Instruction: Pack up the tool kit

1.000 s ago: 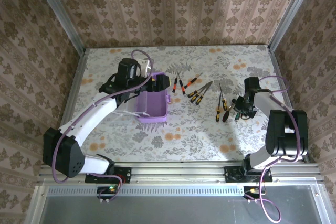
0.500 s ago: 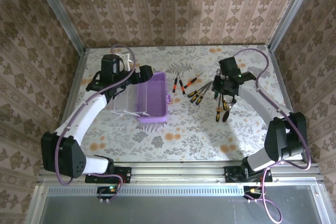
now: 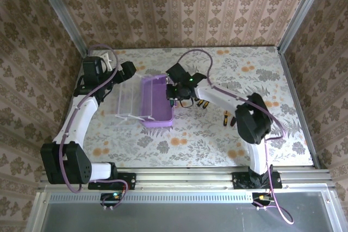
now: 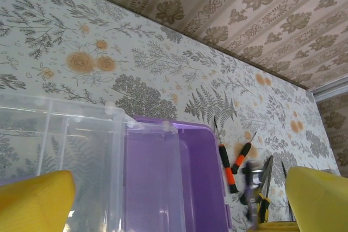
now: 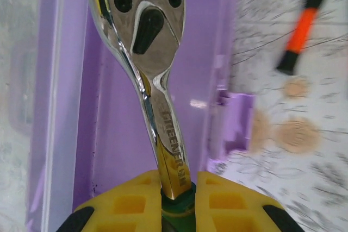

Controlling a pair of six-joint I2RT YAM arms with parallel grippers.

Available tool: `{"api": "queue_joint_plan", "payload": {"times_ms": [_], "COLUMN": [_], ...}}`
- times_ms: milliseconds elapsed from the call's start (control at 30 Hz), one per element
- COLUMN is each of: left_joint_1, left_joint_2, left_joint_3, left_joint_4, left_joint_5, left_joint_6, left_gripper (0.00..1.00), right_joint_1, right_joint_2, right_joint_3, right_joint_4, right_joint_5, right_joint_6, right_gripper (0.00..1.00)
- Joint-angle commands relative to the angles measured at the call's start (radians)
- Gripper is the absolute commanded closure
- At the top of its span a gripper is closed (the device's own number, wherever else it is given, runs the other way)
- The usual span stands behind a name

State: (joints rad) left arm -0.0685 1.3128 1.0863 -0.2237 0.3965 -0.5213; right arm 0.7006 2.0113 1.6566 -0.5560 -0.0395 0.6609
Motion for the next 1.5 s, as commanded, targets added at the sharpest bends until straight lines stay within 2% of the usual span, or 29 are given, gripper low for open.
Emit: {"api": "queue_joint_plan", "payload": {"times_ms": [0, 400, 533, 600, 667, 767, 900, 1100, 1200, 1467], "left_joint_1": [0.008, 0.017, 0.016, 0.016, 0.017, 0.017, 0.018, 0.017, 0.017, -0.016], "left_joint_2": [-0.013, -0.006, -0.002, 0.001, 0.003, 0.002, 0.002, 0.002, -0.003, -0.007], "left_joint_3": [-0.008, -0.01, -0.007, -0.004, -0.002, -0.002, -0.005, -0.004, -0.003, -0.011], "left_joint_4": [0.041, 0.055, 0.053, 0.049, 0.046, 0.055, 0.058, 0.057, 0.06, 0.078], "left_joint_5": [0.023, 0.046, 0.057, 0.061, 0.063, 0.074, 0.075, 0.077, 0.085, 0.1], "left_joint_6": [-0.023, -0.04, -0.039, -0.034, -0.032, -0.039, -0.04, -0.039, -0.042, -0.057], "left_gripper": [0.0, 0.0, 0.0, 0.0, 0.0, 0.0, 0.0, 0.0, 0.0, 0.0], "right_joint_1": [0.024, 0.044, 0.031, 0.024, 0.022, 0.023, 0.022, 0.021, 0.019, -0.051], "right_joint_2": [0.084, 0.29, 0.316, 0.318, 0.317, 0.295, 0.25, 0.193, 0.131, -0.076], "right_joint_3": [0.136, 0.276, 0.237, 0.218, 0.229, 0.226, 0.22, 0.225, 0.211, 0.05], "right_joint_4": [-0.019, 0.015, 0.1, 0.138, 0.129, 0.125, 0.111, 0.096, 0.084, 0.101], "right_joint_5": [-0.029, -0.146, -0.154, -0.183, -0.197, -0.203, -0.175, -0.168, -0.127, -0.11], "right_joint_6": [-0.014, 0.163, 0.227, 0.238, 0.226, 0.221, 0.226, 0.212, 0.181, 0.081], "right_gripper": [1.0, 1.0, 1.0, 0.97, 0.88, 0.71, 0.59, 0.58, 0.58, 0.55]}}
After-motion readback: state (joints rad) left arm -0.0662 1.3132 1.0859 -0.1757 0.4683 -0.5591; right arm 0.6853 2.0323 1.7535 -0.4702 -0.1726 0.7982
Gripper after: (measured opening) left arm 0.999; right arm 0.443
